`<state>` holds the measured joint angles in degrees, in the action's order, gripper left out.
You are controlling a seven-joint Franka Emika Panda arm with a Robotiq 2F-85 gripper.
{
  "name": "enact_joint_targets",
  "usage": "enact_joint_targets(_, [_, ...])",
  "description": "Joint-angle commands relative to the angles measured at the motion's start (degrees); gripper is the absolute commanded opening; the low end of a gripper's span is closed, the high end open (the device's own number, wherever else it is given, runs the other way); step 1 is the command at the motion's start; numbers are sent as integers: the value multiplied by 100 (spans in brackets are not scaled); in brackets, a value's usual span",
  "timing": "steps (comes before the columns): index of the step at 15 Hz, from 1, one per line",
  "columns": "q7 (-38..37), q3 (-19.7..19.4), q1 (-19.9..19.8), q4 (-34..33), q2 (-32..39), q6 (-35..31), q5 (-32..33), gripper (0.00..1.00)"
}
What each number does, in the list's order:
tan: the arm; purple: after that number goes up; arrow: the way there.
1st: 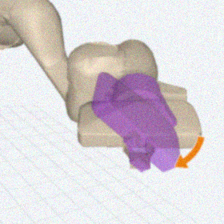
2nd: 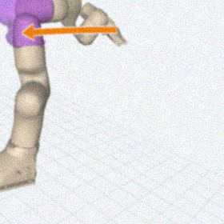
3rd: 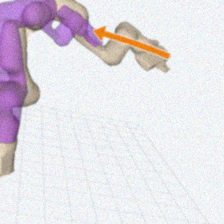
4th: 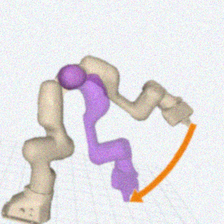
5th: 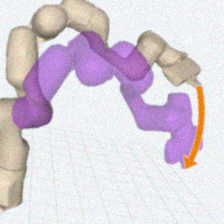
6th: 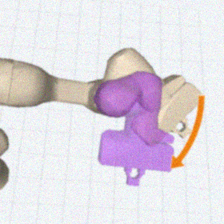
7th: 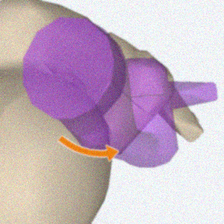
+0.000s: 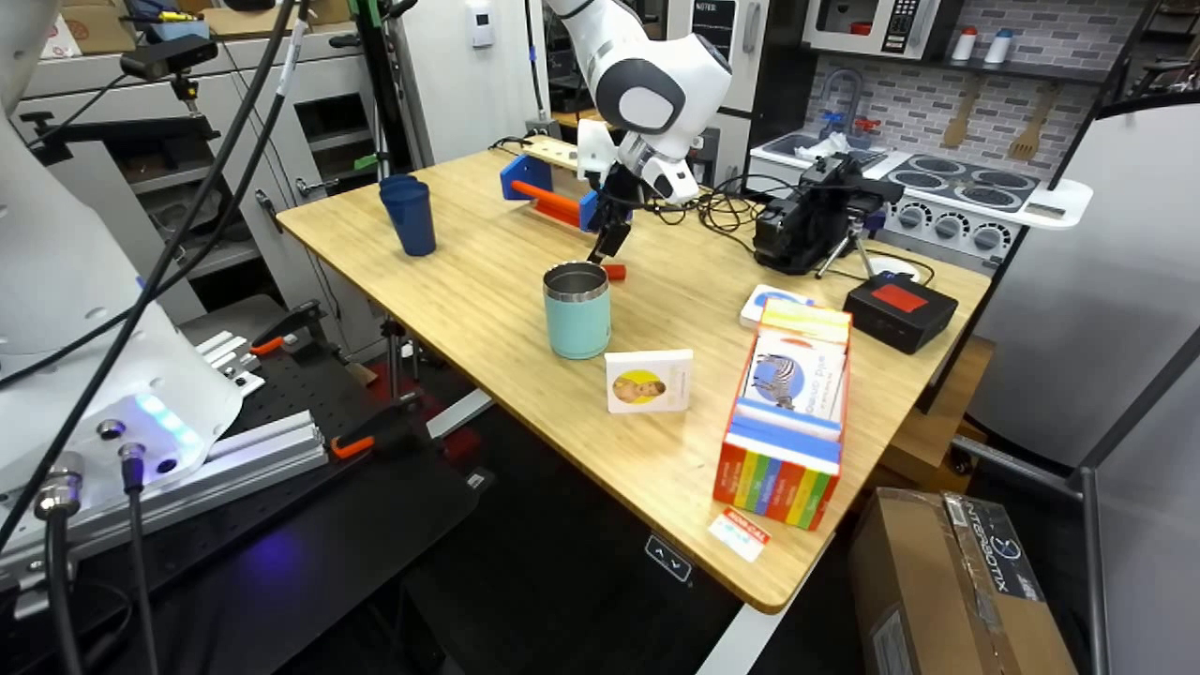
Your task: Put the screwdriver in the right most hole
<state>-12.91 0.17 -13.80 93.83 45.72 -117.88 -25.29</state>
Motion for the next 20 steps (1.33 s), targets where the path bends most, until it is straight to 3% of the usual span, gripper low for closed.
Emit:
enact_joint_targets(1, [-1114,-425,454,-325,131,223,187,100])
enact_joint_targets(6, [-1507,-626,673,-667,466,647,643,100])
enact_joint_targets(12, [-967,-692,717,-889,931,-243,1198,100])
enact_joint_targets(13, [-822,-633,649,-879,905,-322,1124,75])
enact_joint_targets(14, [-750,-604,619,-879,906,-434,1086,74])
enact_joint_targets(20, [-471,-462,515,-922,860,-393,834,31])
